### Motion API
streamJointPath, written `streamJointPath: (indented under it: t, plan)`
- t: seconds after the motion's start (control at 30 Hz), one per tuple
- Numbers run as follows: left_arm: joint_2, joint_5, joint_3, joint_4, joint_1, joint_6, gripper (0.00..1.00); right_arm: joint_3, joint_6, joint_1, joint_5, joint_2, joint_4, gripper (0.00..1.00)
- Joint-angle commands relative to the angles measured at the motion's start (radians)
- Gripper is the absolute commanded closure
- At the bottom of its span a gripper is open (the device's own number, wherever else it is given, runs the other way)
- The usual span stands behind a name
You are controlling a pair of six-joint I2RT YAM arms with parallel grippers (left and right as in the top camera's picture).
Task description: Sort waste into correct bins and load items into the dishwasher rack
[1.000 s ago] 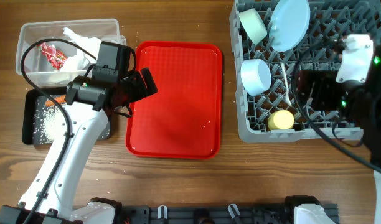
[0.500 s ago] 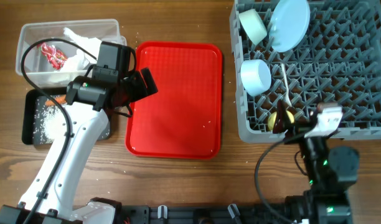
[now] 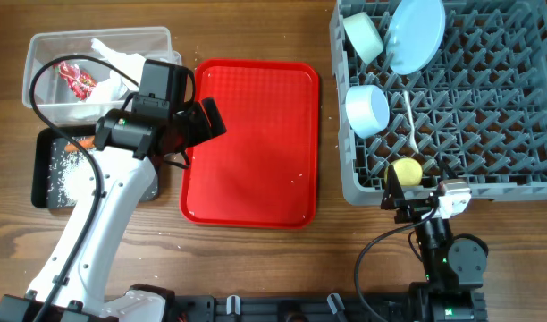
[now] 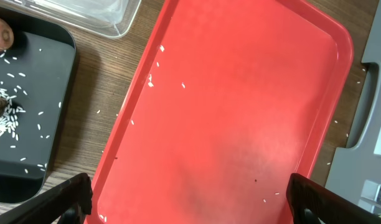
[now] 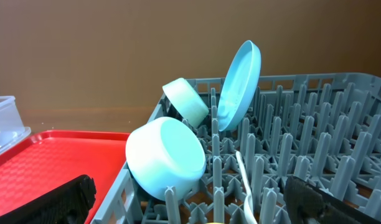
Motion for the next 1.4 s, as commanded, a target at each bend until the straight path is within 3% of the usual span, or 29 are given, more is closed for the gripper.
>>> streamJointPath:
  t: [0.0, 0.37, 0.47, 0.6, 0.73, 0.8, 1.0, 1.37]
  plan:
    - [-0.002, -0.01, 0.011, 0.002, -0.003, 0.019, 0.0, -0.003, 0.013, 0.003, -0.016, -0.014, 0.009, 0.0]
    - [-0.061, -0.061, 0.011, -0.023, -0.003, 0.053, 0.0, -0.003, 0.013, 0.003, -0.016, -0.014, 0.009, 0.0]
    - [-0.21, -0.114, -0.048, 0.12, 0.009, 0.079, 0.0, -0.003, 0.013, 0.003, -0.016, -0.014, 0.008, 0.0]
    - [-0.547, -0.027, -0.435, 0.527, 0.091, 0.132, 0.0, -0.003, 0.013, 0.003, -0.016, -0.014, 0.009, 0.0]
    - [-0.939, 0.079, -0.878, 0.832, 0.195, 0.158, 0.0, -0.003, 0.013, 0.003, -0.016, -0.014, 0.009, 0.0]
    - [-1.088, 0.088, -1.032, 0.912, 0.212, 0.158, 0.0, -0.003, 0.013, 0.003, -0.016, -0.014, 0.009, 0.0]
    - [-1.358, 0.084, -1.233, 0.928, 0.214, 0.18, 0.0, -0.003, 0.013, 0.003, -0.016, -0.014, 0.009, 0.0]
    - [-1.407, 0.062, -1.246, 0.864, 0.216, 0.18, 0.0, -0.003, 0.013, 0.003, -0.016, -0.014, 0.008, 0.0]
